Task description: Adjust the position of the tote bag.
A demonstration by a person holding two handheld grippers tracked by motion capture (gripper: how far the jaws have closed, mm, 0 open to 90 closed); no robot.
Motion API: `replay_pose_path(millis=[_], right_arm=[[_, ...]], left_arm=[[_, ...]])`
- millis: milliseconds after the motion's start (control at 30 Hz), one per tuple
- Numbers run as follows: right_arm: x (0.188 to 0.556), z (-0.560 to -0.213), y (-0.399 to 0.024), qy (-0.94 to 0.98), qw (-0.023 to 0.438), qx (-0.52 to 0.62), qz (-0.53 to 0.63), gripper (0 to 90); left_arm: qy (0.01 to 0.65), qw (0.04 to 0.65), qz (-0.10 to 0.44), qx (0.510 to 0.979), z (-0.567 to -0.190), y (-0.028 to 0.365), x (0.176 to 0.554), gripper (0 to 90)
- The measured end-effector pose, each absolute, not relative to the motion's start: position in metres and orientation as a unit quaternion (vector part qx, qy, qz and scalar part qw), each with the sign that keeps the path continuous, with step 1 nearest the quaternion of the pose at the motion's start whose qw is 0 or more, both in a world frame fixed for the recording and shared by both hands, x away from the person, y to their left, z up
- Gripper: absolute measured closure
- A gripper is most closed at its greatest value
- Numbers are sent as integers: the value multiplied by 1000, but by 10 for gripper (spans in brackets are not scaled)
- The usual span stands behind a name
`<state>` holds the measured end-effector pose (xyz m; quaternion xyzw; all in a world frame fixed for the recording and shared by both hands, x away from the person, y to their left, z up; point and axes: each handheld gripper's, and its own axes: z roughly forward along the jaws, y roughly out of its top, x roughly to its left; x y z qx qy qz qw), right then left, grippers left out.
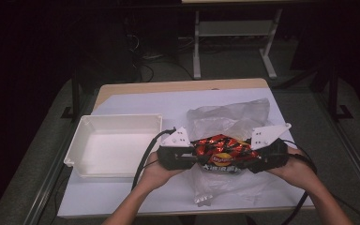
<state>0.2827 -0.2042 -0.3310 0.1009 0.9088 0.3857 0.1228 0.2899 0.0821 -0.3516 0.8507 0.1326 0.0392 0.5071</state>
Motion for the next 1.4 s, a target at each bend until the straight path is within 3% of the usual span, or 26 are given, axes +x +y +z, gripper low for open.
replay_pose_path(millis=[167,367,567,933,1400], right_arm=[[286,-332,-207,906,108,108,395,589],[293,-332,-212,903,88,119,404,653],[300,-331,-215,900,65,128,413,673],[311,-323,-224,892,28,143,429,689],[311,-303,-233,887,21,147,438,698]], left_arm=[[141,511,58,846,-350,84,289,659],[154,513,72,841,-348,93,289,584],[167,506,82,842,-350,100,286,511],[174,505,85,841,-353,117,277,462],[176,509,82,839,-358,138,260,415]])
